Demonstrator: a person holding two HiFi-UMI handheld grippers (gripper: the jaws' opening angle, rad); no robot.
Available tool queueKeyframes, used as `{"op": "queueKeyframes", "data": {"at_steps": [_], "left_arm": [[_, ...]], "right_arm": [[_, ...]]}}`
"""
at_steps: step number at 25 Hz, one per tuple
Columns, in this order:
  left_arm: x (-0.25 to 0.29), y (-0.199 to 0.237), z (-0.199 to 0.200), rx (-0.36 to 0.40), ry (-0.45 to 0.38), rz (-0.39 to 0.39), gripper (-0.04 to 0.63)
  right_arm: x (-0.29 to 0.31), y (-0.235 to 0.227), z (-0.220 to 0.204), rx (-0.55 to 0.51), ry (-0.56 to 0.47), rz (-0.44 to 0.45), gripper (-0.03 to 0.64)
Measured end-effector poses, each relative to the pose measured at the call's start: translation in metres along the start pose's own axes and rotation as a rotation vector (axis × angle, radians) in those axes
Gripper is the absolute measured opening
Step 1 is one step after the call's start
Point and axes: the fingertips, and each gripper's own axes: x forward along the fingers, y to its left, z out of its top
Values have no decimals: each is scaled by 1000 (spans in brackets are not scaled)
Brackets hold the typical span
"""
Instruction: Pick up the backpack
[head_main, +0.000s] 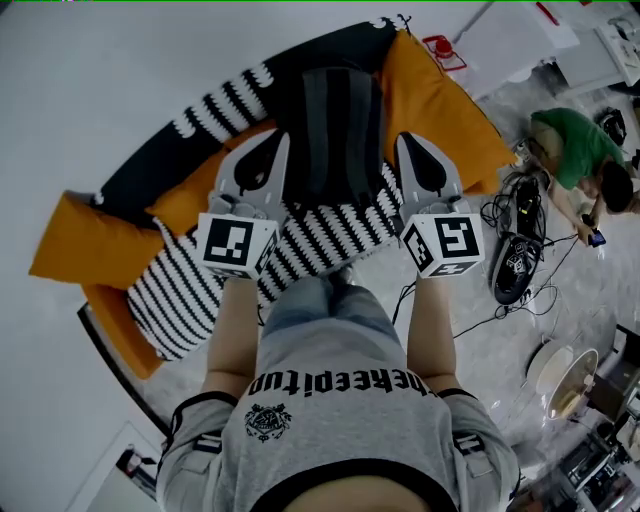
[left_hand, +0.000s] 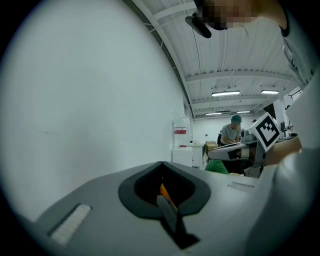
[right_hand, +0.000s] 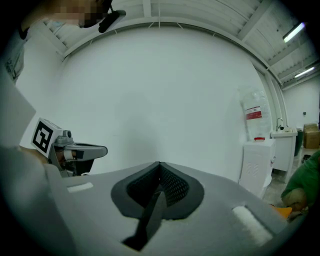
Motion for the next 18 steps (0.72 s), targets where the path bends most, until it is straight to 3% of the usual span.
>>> {"op": "queueKeyframes", "data": {"at_steps": [18], "left_arm": [[34,34,-94,-84,194,-68,18]], "right_arm": [[53,-6,-85,95,176,-55,3]]}}
